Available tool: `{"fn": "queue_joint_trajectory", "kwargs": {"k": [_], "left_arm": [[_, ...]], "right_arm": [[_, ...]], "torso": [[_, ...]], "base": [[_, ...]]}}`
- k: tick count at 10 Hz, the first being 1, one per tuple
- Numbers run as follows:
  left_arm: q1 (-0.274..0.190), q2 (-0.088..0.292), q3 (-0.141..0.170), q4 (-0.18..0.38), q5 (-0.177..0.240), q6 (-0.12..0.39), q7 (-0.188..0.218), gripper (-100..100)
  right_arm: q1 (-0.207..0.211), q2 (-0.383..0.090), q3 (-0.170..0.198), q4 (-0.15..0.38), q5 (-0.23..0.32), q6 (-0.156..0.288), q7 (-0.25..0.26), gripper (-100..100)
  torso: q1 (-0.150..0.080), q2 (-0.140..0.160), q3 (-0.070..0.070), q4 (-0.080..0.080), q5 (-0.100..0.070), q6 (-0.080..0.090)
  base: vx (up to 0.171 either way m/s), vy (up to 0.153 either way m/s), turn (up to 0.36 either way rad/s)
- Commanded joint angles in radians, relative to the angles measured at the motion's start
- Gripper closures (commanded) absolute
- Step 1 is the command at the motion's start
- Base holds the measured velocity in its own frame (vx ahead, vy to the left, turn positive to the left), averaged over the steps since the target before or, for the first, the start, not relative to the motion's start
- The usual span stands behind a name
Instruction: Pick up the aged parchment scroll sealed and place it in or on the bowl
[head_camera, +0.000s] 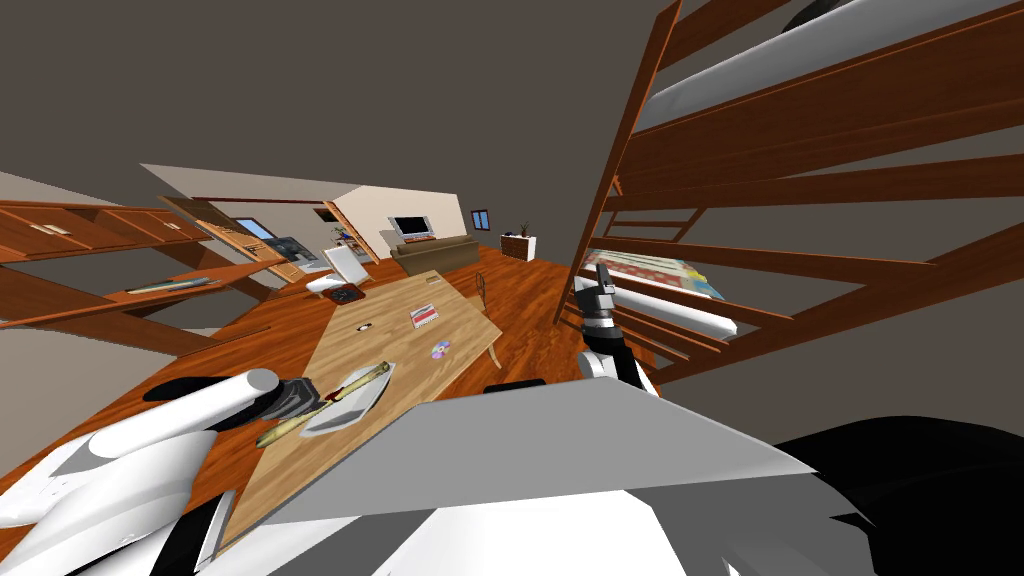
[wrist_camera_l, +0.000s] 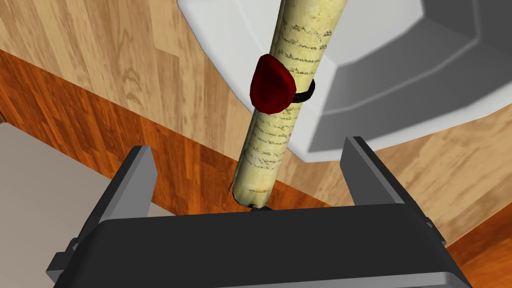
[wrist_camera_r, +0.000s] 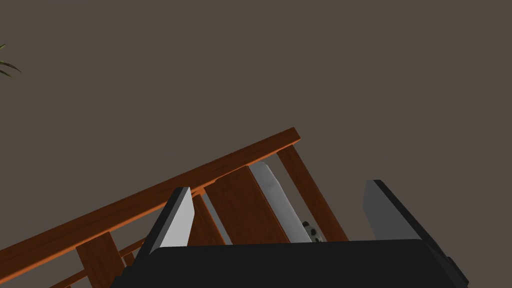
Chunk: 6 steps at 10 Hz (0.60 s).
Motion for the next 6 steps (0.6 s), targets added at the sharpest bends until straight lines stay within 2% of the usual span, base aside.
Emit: {"fn": "queue_joint_trajectory", "kwargs": {"k": [1,3,4,6], "left_arm": [[0.011,0.012,0.012,-0.03,0.01,0.035,0.004,-100],[0.015,0.015,0.016,-0.037,0.013,0.042,0.004,-100],[0.016,0.016,0.017,-0.04,0.014,0.046,0.005,0],[0.015,0.016,0.017,-0.039,0.014,0.046,0.005,0]], "right_arm": [[0.0,0.0,0.0,0.0,0.0,0.0,0.0,0],[0.0,0.0,0.0,0.0,0.0,0.0,0.0,0],[0.0,0.0,0.0,0.0,0.0,0.0,0.0,0],[0.0,0.0,0.0,0.0,0.0,0.0,0.0,0]], "torso": [[0.0,0.0,0.0,0.0,0.0,0.0],[0.0,0.0,0.0,0.0,0.0,0.0],[0.0,0.0,0.0,0.0,0.0,0.0],[0.001,0.0,0.0,0.0,0.0,0.0]], "base": [[-0.001,-0.009,-0.003],[-0.001,-0.004,-0.001],[0.0,0.0,0.0],[0.0,0.0,0.0]]}}
